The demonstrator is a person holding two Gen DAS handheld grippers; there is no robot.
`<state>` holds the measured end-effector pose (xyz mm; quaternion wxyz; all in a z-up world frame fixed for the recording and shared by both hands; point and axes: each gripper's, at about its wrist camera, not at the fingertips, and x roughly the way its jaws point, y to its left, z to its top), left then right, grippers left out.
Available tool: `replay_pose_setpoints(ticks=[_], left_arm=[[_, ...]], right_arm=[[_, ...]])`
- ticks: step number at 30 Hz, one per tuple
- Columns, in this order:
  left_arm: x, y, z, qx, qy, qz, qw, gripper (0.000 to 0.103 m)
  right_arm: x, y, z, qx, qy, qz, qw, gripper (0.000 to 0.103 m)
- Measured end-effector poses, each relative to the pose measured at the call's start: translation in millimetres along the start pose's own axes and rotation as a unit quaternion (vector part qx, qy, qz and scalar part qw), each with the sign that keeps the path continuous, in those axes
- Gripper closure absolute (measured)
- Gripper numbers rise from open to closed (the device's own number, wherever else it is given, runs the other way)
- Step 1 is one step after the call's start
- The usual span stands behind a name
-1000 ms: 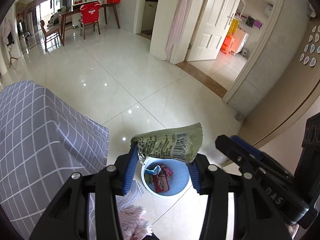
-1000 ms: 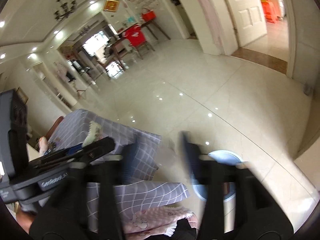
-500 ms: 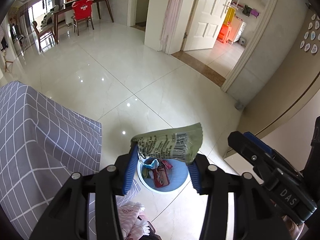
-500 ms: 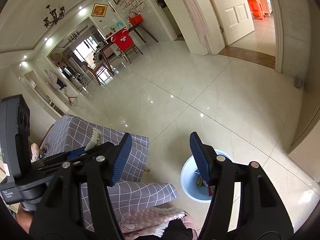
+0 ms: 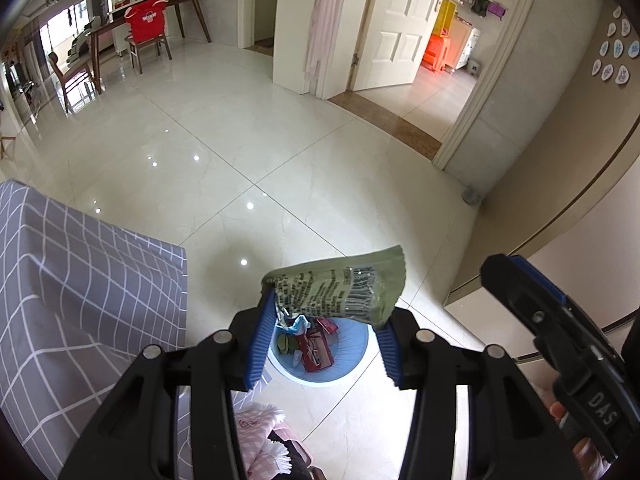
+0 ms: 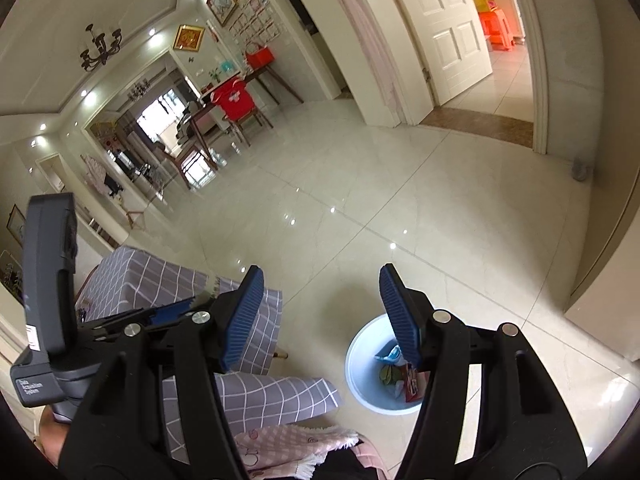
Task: Collect trash
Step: 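Open both grippers to drop the packet and bottle into the bucket, then move both open grippers back over the trash on the table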
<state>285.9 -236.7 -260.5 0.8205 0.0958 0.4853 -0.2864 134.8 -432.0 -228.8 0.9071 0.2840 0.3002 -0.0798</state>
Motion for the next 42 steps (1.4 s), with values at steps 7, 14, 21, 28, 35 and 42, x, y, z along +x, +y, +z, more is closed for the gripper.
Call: replay_pose_setpoints(ticks=[7, 14, 21, 28, 35, 42], left_arm=[[4, -19, 6, 0.018, -0.002, -0.006, 0.9998, 0.055], [5, -19, 10, 0.007, -0.003, 0.011, 0.9999, 0.028], [-8, -9, 4, -0.001, -0.01, 0.016, 0.9998, 0.028], [-37, 8, -2, -0.02, -0.029, 0.021, 0.9991, 0.028], [-77, 41, -15, -0.05, -0.059, 0.028, 0.9966, 0.027], [-130, 104, -38, -0.09, -0.095, 0.06, 0.9896, 0.025]], right_arm=[[-19, -10, 3, 0.011, -0.052, -0.02, 0.998, 0.042], [-26, -13, 3, 0.015, -0.069, -0.027, 0.997, 0.041], [-22, -4, -1, 0.012, -0.058, -0.026, 0.998, 0.041], [-23, 10, -2, 0.002, -0.05, -0.021, 0.999, 0.04], [-27, 35, -7, -0.016, -0.047, -0.009, 0.999, 0.039], [-20, 86, -18, -0.048, -0.033, 0.025, 0.998, 0.039]])
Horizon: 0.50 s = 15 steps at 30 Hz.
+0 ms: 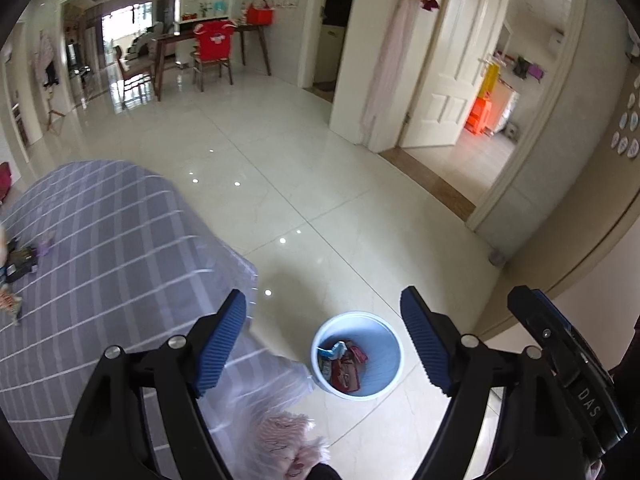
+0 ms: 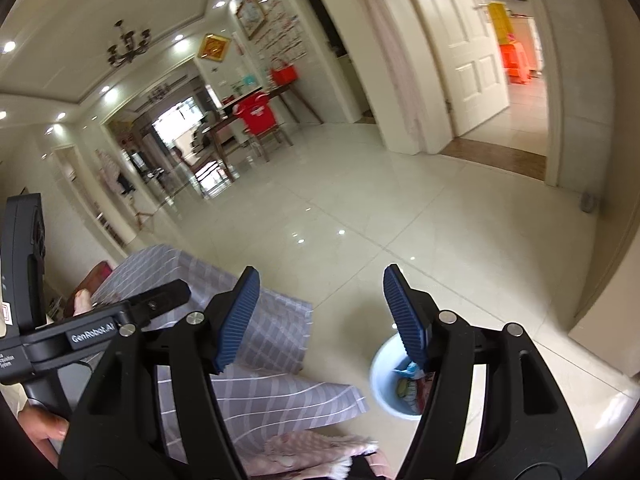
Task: Collect trash
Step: 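Move both open grippers back over the trash on the table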
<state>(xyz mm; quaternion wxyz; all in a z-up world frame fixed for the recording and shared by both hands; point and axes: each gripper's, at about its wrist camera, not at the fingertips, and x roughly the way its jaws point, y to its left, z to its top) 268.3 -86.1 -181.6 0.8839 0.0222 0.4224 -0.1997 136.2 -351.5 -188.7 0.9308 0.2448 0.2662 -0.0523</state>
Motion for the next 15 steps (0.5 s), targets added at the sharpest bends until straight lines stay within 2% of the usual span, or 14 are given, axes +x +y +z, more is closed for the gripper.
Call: replay_pose_setpoints(ticks=[7, 12, 15], left_arm=[[-48, 102, -9, -0.071, -0.03, 0.062, 0.9951, 0.02], [-66, 177, -19, -0.132, -0.037, 0.103, 0.9851, 0.019], [-73, 225, -27, -0.176, -0.036, 0.12, 0.9764, 0.019]], right_arm=[[22, 81, -14, -0.046, 0.028, 0.059, 0.997, 0.039], [50, 147, -26, -0.085, 0.063, 0.106, 0.989, 0.039], [68, 178, -31, -0.101, 0.083, 0.125, 0.984, 0.039]])
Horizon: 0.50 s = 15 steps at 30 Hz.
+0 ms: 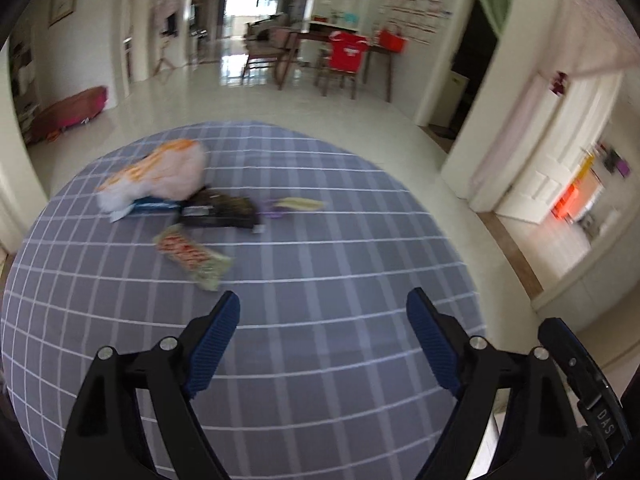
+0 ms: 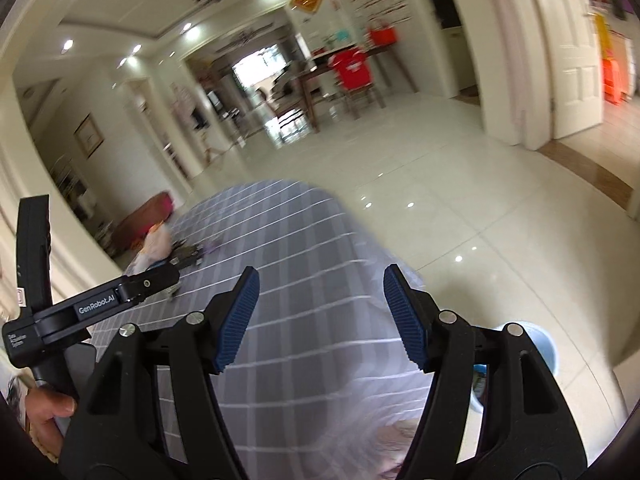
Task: Collect trash
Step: 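Move both open grippers back over the trash on the table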
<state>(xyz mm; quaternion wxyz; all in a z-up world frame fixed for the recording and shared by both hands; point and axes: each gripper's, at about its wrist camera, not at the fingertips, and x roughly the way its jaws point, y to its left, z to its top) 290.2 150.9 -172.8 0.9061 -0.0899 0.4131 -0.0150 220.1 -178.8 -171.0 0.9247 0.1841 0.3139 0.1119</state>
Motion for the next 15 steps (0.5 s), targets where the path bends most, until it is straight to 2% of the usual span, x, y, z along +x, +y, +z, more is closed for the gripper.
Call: replay_pose_setpoints(ticks=[8, 14, 15], left_arm=[[29, 64, 12, -0.05, 0.02, 0.034, 0.9979, 0.019], [63, 84, 19, -0.067, 0.044, 0.04, 0.996, 0.02], [65, 83, 20, -0.063, 0.035, 0.041, 0.9966, 0.02]], right_arm=[[74, 59, 2, -0.035, 0.072, 0.033, 0.996, 0.038], [106, 79, -5, -0.054, 0.099, 0.046, 0.993, 0.038], [107, 81, -5, -0.056, 0.101, 0.047, 0.992, 0.038]])
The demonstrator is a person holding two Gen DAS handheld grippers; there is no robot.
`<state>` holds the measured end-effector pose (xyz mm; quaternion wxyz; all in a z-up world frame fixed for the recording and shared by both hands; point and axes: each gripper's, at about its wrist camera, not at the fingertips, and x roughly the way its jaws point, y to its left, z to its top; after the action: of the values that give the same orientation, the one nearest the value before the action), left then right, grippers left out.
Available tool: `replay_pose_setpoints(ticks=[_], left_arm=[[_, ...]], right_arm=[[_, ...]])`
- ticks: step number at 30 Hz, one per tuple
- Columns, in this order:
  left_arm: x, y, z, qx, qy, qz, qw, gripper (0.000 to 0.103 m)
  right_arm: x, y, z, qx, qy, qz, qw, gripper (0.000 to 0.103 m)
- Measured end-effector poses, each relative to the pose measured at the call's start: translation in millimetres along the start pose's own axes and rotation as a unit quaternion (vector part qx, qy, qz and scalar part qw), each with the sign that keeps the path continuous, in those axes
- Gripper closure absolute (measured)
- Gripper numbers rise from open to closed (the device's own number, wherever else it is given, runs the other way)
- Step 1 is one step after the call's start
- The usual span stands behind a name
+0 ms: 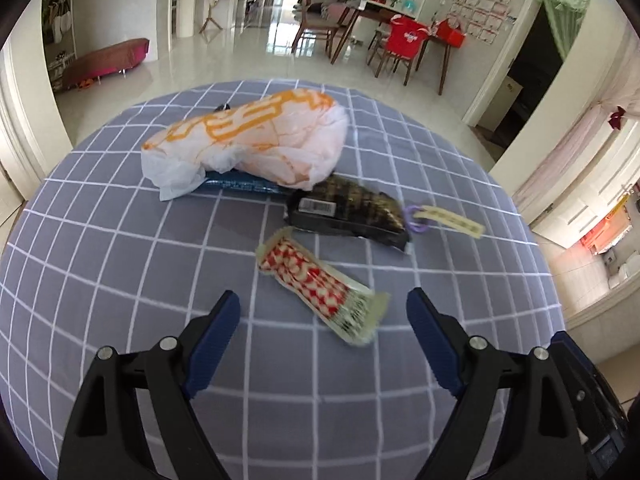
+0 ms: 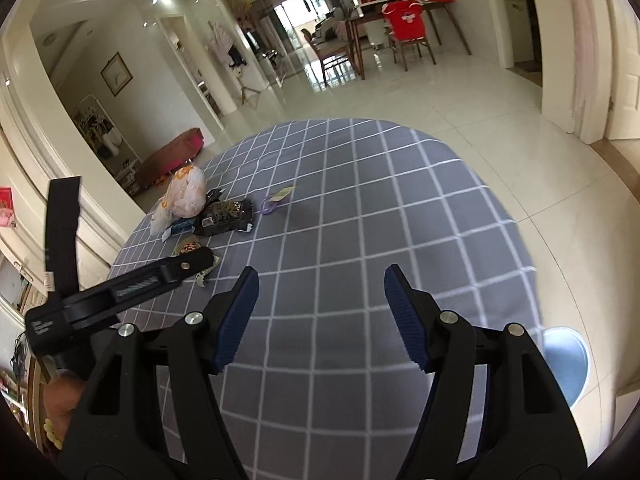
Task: Collect trash
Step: 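Move both open grippers back over the trash on the table, then grasp the red-checkered wrapper with the left gripper while the right grasps the dark brown packet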
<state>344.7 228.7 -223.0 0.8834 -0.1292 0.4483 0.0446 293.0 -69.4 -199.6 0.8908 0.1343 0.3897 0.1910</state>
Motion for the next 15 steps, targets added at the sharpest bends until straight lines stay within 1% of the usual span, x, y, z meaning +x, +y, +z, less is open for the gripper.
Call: replay_pose_setpoints(ticks=[2, 3, 4, 6, 7, 8, 9, 10, 11, 13, 14, 15], left_arm=[[5, -1, 5, 0.003, 0.004, -0.005, 1.0, 0.02], [7, -4, 5, 0.008, 0.005, -0.007, 0.9999, 0.021], [9, -8, 6, 0.023, 0.005, -0.001, 0.9997, 0.025], [13, -12, 6, 0.053, -0.003, 0.039, 0.9978, 0.051], [11, -13, 4, 0.059, -0.007, 0.046, 0.9972, 0.055], [10, -12, 3, 0.063, -0.01, 0.048, 0.9968, 0.062], [9, -8, 3, 0.063, -0.013, 0.048, 0.9968, 0.071], [8, -4, 4, 0.058, -0.014, 0.041, 0.9974, 0.078], [6, 2, 5, 0.049, -0.013, 0.023, 0.9985, 0.08], [2, 16, 8, 0.027, -0.013, -0.012, 0.9995, 0.087], [0, 21, 9, 0.024, -0.014, -0.014, 0.9995, 0.094], [-2, 25, 10, 0.022, -0.015, -0.015, 0.9995, 0.094]], right_arm=[[6, 2, 2, -0.003, 0.004, 0.001, 1.0, 0.038], [9, 3, 4, -0.003, 0.006, 0.003, 1.0, 0.038], [12, 3, 5, -0.003, 0.008, 0.004, 1.0, 0.038], [16, 6, 7, -0.005, 0.011, 0.003, 1.0, 0.038], [19, 9, 8, -0.008, 0.011, 0.002, 1.0, 0.038], [21, 10, 9, -0.011, 0.013, 0.002, 1.0, 0.038], [24, 13, 11, -0.014, 0.016, 0.002, 1.0, 0.038], [25, 16, 12, -0.017, 0.017, 0.002, 1.0, 0.038], [27, 20, 13, -0.02, 0.018, 0.002, 1.0, 0.038], [31, 29, 15, -0.029, 0.022, 0.006, 0.999, 0.038], [33, 34, 15, -0.036, 0.025, 0.007, 0.999, 0.038], [37, 43, 16, -0.047, 0.028, 0.011, 0.998, 0.038]])
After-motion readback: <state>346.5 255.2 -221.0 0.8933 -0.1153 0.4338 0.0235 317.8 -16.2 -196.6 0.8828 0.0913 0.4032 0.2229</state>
